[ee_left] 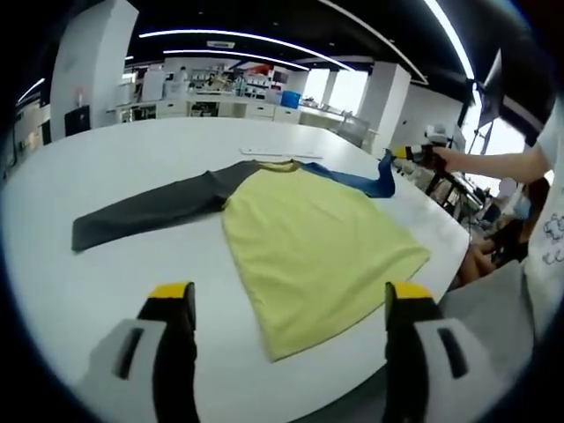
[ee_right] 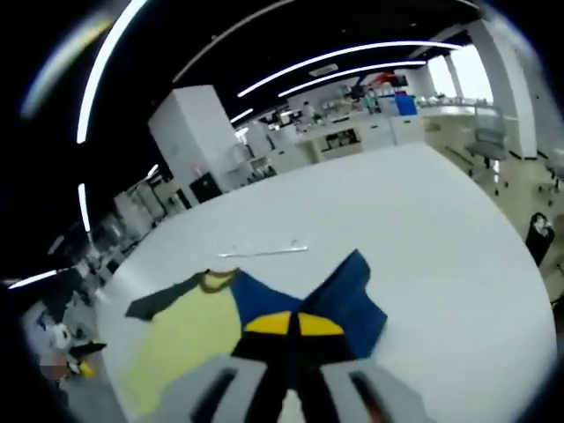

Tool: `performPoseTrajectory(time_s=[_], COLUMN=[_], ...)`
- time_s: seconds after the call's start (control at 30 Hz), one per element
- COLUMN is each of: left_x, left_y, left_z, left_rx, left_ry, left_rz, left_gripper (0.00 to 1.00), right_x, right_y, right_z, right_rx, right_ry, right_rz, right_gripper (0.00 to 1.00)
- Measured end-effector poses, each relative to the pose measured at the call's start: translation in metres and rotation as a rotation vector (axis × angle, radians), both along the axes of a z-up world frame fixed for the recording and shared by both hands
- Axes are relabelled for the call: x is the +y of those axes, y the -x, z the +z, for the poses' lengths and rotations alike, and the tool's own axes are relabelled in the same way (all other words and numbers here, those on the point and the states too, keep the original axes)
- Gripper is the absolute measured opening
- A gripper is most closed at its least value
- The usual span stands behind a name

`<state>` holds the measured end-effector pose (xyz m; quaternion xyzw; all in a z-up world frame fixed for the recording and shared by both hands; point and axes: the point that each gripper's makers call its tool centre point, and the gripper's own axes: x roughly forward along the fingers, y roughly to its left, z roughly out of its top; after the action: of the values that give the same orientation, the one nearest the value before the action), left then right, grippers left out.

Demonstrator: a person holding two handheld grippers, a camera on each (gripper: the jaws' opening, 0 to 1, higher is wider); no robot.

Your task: Fold the garment on the visible template until the final outline fits inside the template.

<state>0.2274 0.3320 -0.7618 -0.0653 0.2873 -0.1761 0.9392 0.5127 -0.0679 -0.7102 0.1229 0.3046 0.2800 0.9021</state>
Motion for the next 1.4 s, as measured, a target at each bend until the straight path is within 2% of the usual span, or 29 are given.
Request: performPoseTrajectory(time_s=[0.2,0.37,0.43,0.53,0.57,0.7,0.87,0.97,1.1,1.23,1.4], left_x=[0.002,0.005,0.003,0.003,0.003,0.003,-0.001,-0.003,0.001,-0.003,0.005], left_y=[0.000,0.000,0.001,0.000,-0.001,-0.002,-0.003,-0.004,-0.004,-0.003,-0.007], left_z=[-0.003,-0.005,-0.006,-0.009,-0.009,-0.010,-0.011,-0.015,-0.020,-0.016,-0.014], left_rx=[0.001,0.007,0.013,0.016,0.015,0.012,-0.001,-0.005,-0.018,-0.023,-0.039], left_ry=[0.001,-0.001,-0.014,-0.020,-0.023,-0.026,-0.006,0.011,0.040,0.048,0.057], left_rz=[-0.016,-0.037,-0.054,-0.069,-0.074,-0.088,-0.078,-0.066,-0.034,-0.029,-0.009], left_gripper=[0.86,0.87,0.88,0.88,0.88,0.87,0.87,0.87,0.86,0.87,0.86], right_x=[0.033,0.066,0.085,0.100,0.115,0.141,0.176,0.195,0.218,0.241,0.267], right_y=[-0.017,-0.015,-0.007,-0.011,-0.004,-0.008,0.002,-0.002,0.003,0.011,0.014], right_z=[-0.006,-0.009,-0.008,-0.006,-0.003,0.000,0.001,0.002,0.004,0.006,0.010], right_rx=[-0.006,0.016,0.020,0.023,0.020,0.019,0.027,0.031,0.027,0.030,0.028], right_ry=[0.021,-0.012,-0.014,-0.028,-0.028,-0.028,-0.031,-0.043,-0.041,-0.044,-0.060], right_rz=[0.074,0.106,0.129,0.158,0.178,0.223,0.270,0.295,0.335,0.372,0.404], right_gripper=[0.00,0.00,0.00,0.00,0.00,0.00,0.00,0.00,0.00,0.00,0.00])
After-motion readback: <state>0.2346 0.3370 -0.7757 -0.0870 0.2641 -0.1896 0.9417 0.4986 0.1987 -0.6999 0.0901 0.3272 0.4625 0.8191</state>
